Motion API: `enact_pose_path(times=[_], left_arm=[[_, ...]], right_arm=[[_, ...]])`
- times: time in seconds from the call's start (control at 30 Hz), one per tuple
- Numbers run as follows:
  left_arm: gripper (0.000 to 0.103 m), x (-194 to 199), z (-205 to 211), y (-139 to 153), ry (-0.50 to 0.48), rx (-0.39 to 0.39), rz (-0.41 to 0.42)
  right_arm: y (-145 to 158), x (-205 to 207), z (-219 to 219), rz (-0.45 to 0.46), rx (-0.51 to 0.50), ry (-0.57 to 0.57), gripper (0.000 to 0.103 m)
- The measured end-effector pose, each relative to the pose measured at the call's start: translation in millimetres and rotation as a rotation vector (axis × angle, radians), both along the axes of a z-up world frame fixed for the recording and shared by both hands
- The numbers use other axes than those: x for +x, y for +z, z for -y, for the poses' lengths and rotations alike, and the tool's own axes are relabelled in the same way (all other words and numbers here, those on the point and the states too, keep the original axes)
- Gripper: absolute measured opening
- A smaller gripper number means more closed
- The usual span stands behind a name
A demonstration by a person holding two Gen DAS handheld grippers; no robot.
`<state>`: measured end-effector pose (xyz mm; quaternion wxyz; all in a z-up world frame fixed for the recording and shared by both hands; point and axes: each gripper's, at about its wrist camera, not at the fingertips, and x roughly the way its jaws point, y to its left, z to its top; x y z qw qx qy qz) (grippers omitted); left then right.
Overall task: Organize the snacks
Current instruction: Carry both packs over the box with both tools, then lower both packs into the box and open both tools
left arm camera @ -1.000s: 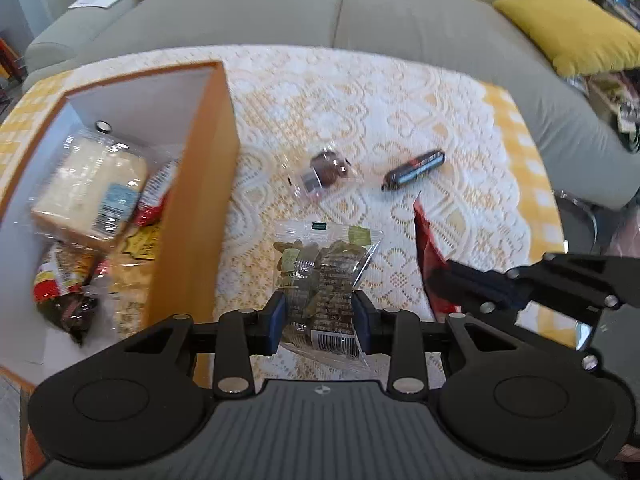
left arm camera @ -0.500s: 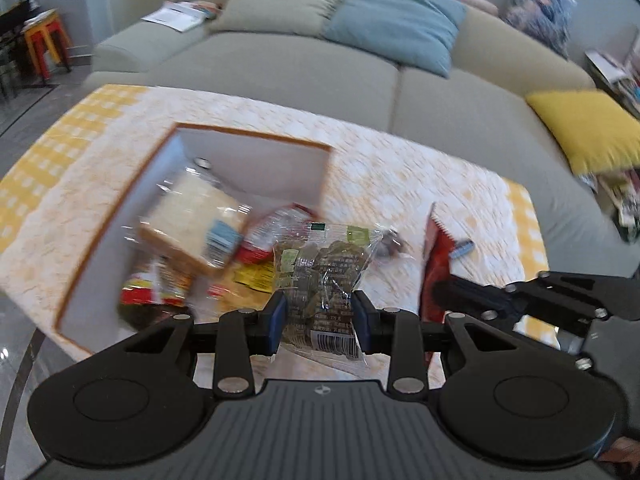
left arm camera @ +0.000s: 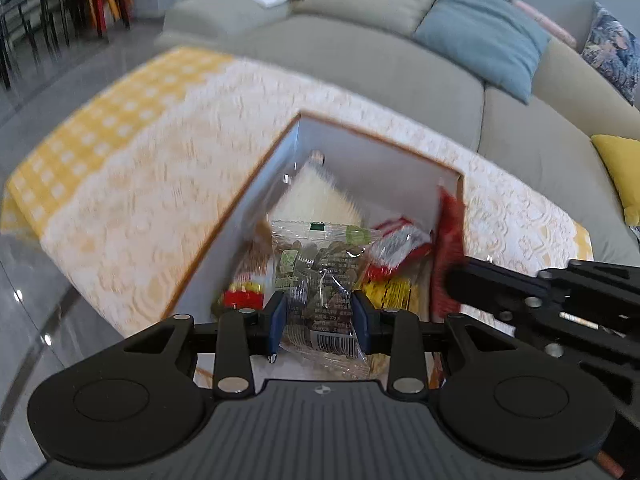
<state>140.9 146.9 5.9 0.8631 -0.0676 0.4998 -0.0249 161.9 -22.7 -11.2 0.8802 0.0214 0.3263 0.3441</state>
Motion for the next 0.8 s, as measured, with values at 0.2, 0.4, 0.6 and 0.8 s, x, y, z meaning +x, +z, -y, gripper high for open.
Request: enact_pose_path(times=[0.2,0.4,0.6,0.8], left_arm=[[0.039,13.4,-9.4,-34.6,0.014,-0.031,-0.102],[0.039,19.4,-10.3,-57.9,0.009,-0.007,-0.169],[0.039,25.6,-12.6,-70.8,0.03,0.027,-0.206],[0.04,27.2,-16.2,-67.6,0.049,0.108,-0.192]], right_arm=[[-32.1,16.0,-24.2,-0.141,-0.023,0.053,0.0],[-61.3,21.0,-29.4,-0.214,-0.041,0.061,0.0],[-68.0,32.8,-35.1,-0.218,-0.041,0.054,0.0],[-72.2,39.1,-42.6,-0.238,-0.024,0.044,0.004]])
